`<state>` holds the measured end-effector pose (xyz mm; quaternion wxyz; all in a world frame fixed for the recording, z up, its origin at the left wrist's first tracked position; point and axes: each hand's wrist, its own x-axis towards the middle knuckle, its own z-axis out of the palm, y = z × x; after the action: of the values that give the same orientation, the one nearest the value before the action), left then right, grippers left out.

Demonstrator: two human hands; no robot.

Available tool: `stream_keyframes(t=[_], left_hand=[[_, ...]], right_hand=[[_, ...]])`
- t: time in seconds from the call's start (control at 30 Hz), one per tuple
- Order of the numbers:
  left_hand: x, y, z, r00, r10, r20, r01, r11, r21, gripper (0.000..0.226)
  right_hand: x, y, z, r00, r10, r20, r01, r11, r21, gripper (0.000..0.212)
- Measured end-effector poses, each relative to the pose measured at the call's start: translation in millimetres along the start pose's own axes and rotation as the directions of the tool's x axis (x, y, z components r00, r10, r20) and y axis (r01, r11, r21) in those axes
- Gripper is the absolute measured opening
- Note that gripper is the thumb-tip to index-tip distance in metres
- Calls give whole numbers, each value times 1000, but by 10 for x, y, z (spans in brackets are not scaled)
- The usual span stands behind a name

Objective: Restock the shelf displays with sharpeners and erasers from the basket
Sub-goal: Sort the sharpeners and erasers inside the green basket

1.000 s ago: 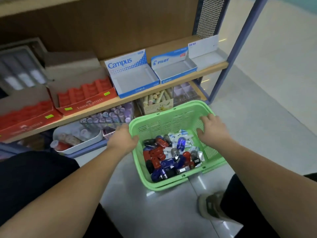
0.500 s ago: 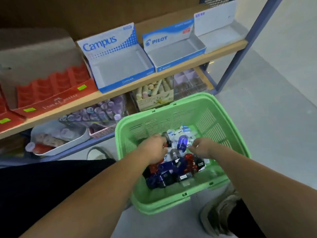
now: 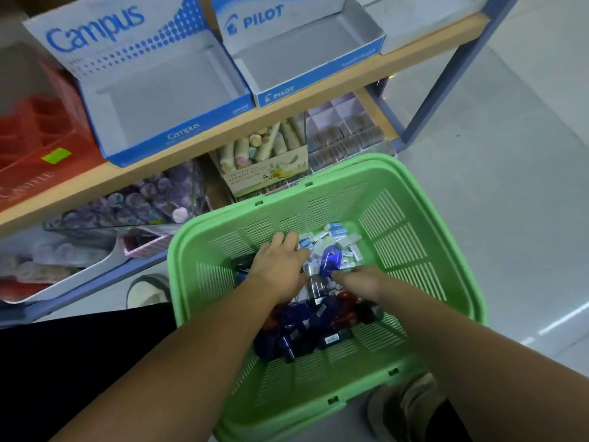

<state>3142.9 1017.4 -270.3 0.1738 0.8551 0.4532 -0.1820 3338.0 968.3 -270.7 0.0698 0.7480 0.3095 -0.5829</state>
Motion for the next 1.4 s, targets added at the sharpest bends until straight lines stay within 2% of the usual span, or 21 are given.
stream_keyframes(t=[0.13, 0.2, 0.3, 0.4, 0.5, 0.57, 0.6, 0.7, 0.77, 0.87, 1.0, 1.07, 1.17, 1.23, 1.27, 1.33, 1.37, 1.4], left_hand=[[-55, 24, 13, 999, 53, 6, -53, 998, -15, 38], [-108, 4, -41, 999, 3, 44, -1, 999, -40, 45], [-159, -28, -118, 995, -52, 90, 49, 998, 45, 47], [-163, -16, -135, 993, -105, 46, 100, 990, 96, 45], [-166, -21, -111, 981, -137, 138, 117, 983, 139, 27], [-167, -64, -19, 979, -153, 131, 150, 988, 31, 19], [-166, -90, 42, 980, -167, 108, 176, 981, -84, 16], [-175, -155, 133, 966, -240, 102, 260, 883, -392, 32], [-179, -184, 123, 957, -262, 126, 290, 852, -436, 40], [-146, -199, 87, 945, -269, 183, 324, 830, -454, 37], [-126, -234, -19, 919, -300, 254, 383, 828, -410, 32], [-109, -274, -141, 908, -339, 245, 416, 796, -440, 34], [-98, -341, -302, 906, -377, 192, 421, 762, -492, 45], [-109, -320, -325, 909, -379, 174, 412, 750, -517, 43], [-119, -290, -316, 915, -371, 155, 395, 757, -520, 39], [-128, -207, -252, 941, -325, 90, 322, 789, -523, 27], [-127, -163, -202, 954, -296, 53, 277, 795, -539, 22], [-123, -125, -150, 964, -267, 21, 233, 797, -557, 20]], right_hand=[[-28, -12, -15, 999, -19, 35, 18, 1000, 22, 52], [-29, 16, -52, 998, -33, 55, 29, 997, 67, 38], [-34, 35, -77, 995, -52, 80, 41, 990, 135, 19], [-38, -27, -82, 994, -84, 63, 74, 986, 149, 19], [80, -56, -3, 998, -68, -5, 67, 959, 276, 24], [209, -58, 117, 984, -75, -164, 114, 964, 239, 34], [261, -64, 180, 973, -84, -216, 132, 966, 221, 42], [288, -138, 276, 950, -102, -294, 179, 952, 249, 56], [289, -174, 298, 933, -108, -342, 183, 964, 192, 54], [262, -231, 332, 900, -172, -401, 207, 977, 45, 45], [134, -338, 399, 889, -288, -356, 344, 933, 105, 44], [72, -358, 455, 910, -364, -200, 394, 909, 137, 46], [-16, -357, 573, 887, -460, 38, 461, 887, -20, 46], [-106, -395, 611, 860, -494, 129, 508, 853, -119, 48], [-151, -421, 598, 848, -508, 154, 525, 845, -104, 43], [-229, -456, 482, 855, -495, 155, 494, 868, 47, 19], [-258, -458, 393, 873, -476, 105, 465, 878, 115, 9], [-264, -439, 294, 890, -455, 20, 448, 883, 140, 7]])
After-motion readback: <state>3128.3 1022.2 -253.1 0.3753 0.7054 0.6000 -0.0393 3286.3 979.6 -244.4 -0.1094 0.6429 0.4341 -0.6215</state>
